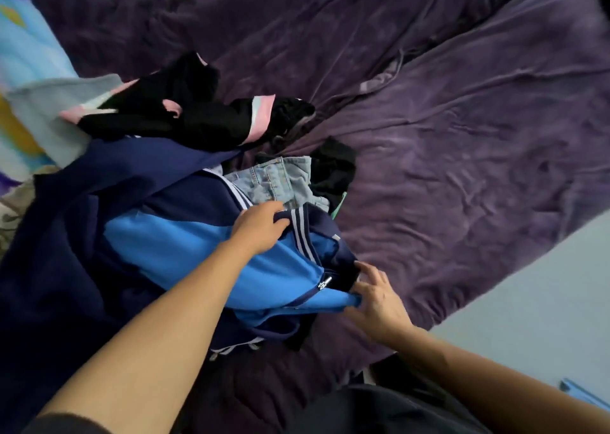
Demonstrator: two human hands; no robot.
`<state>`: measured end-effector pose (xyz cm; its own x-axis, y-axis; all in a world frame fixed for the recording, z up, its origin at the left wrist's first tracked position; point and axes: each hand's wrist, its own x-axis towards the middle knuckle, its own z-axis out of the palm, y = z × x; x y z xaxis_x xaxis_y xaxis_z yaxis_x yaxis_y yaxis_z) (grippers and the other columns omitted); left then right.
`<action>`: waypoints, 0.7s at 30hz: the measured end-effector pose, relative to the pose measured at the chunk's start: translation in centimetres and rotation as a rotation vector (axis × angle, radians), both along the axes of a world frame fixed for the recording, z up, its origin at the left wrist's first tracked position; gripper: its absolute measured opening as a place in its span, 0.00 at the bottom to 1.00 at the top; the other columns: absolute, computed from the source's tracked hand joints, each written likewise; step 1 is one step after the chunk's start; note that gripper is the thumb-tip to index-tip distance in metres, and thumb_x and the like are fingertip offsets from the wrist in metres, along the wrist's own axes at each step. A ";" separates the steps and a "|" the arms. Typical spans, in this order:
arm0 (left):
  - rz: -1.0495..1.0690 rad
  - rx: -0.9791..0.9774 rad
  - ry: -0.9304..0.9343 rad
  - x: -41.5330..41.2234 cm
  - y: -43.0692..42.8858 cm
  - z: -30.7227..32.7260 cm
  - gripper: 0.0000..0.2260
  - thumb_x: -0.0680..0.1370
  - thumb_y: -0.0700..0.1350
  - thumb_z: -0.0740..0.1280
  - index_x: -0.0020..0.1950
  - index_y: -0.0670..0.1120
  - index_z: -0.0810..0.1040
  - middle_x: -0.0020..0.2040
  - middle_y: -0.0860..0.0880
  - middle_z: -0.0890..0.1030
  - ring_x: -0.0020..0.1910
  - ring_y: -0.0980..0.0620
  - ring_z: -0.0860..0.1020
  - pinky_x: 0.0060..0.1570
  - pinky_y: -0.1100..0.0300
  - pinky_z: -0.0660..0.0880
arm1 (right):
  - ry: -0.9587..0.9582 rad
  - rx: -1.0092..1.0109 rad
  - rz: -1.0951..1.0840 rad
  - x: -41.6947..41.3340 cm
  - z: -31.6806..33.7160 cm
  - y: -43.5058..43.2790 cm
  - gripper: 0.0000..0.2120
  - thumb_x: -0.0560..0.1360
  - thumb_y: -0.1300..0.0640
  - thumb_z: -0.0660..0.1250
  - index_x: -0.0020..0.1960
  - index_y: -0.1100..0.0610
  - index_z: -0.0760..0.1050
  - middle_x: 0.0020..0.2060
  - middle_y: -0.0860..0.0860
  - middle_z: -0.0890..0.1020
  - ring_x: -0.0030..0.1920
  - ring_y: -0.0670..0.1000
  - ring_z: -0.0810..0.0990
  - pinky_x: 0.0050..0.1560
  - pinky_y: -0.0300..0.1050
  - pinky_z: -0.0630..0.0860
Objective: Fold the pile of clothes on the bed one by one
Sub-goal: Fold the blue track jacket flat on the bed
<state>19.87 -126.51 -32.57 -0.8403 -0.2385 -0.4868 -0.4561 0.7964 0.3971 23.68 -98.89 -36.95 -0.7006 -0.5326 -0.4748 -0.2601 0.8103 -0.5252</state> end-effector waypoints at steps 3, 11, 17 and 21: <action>0.136 0.102 0.124 1.3 -0.4 3.8 0.12 0.78 0.47 0.64 0.36 0.50 0.67 0.35 0.50 0.72 0.41 0.42 0.74 0.38 0.53 0.65 | -0.239 -0.202 -0.274 -2.6 2.0 -0.9 0.06 0.71 0.58 0.72 0.46 0.59 0.79 0.71 0.54 0.67 0.70 0.52 0.67 0.62 0.40 0.68; 0.271 0.001 0.516 4.4 -0.9 18.3 0.04 0.77 0.44 0.66 0.43 0.48 0.74 0.38 0.55 0.77 0.37 0.55 0.74 0.40 0.57 0.66 | -0.738 -0.584 -0.663 -7.2 11.3 -5.5 0.09 0.72 0.56 0.69 0.35 0.57 0.82 0.32 0.53 0.80 0.35 0.53 0.77 0.39 0.47 0.73; 0.374 -0.052 0.748 9.0 -0.2 28.8 0.06 0.77 0.39 0.66 0.41 0.48 0.74 0.35 0.53 0.74 0.35 0.58 0.71 0.36 0.70 0.65 | -0.625 -0.656 -0.434 -9.6 20.9 -8.3 0.11 0.69 0.59 0.74 0.47 0.54 0.74 0.35 0.51 0.81 0.32 0.50 0.79 0.31 0.42 0.74; 0.409 -0.107 0.858 12.5 1.5 33.4 0.04 0.77 0.38 0.66 0.43 0.42 0.74 0.37 0.46 0.75 0.37 0.51 0.71 0.38 0.64 0.67 | -0.455 -0.554 -0.211 -9.9 27.5 -9.3 0.11 0.67 0.59 0.72 0.49 0.53 0.78 0.37 0.52 0.80 0.33 0.52 0.76 0.32 0.42 0.70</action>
